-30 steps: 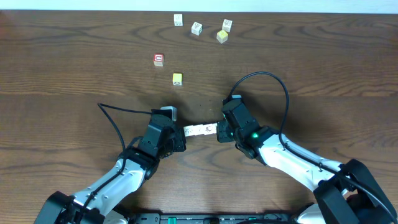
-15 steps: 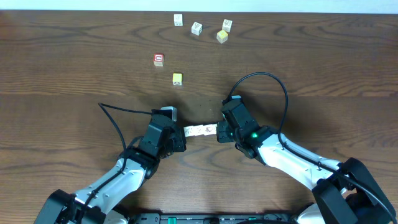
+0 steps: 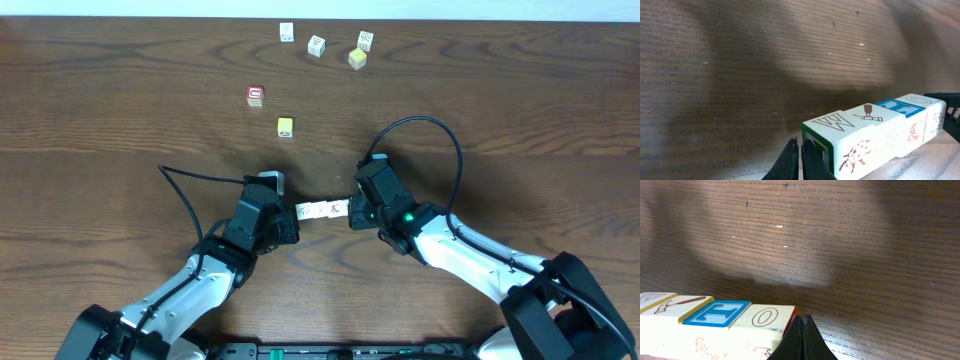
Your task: Lift 4 blocks
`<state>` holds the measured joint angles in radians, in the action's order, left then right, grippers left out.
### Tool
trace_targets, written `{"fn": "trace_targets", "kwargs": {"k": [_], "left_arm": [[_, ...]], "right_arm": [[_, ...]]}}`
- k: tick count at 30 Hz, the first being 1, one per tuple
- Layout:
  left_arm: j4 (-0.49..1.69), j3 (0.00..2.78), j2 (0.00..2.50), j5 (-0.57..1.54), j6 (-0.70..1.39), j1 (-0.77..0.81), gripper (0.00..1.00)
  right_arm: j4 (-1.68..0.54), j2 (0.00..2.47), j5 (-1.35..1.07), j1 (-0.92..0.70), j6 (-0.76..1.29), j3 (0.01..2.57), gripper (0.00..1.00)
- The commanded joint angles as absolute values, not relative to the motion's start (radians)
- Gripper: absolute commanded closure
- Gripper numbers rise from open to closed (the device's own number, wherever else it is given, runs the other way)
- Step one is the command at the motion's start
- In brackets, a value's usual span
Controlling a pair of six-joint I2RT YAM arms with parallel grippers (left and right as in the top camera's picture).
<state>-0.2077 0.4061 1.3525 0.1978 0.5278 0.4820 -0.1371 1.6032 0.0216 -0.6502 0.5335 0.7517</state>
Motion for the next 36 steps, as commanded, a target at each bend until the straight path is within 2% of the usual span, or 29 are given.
{"fn": "trace_targets", "kwargs": {"k": [1,36], "left_arm": [[-0.252,0.442,1.347,0.406,0.536,0.541,0.93],[-0.358,0.436,1.457,0.396,0.579,0.582,0.93]], "right_arm": [[-0.093,1.609,-0.215,-0.722,0.553,0.785,0.99],[-0.091,1.660,-0.208,-0.722,0.553,0.785,0.99]]}}
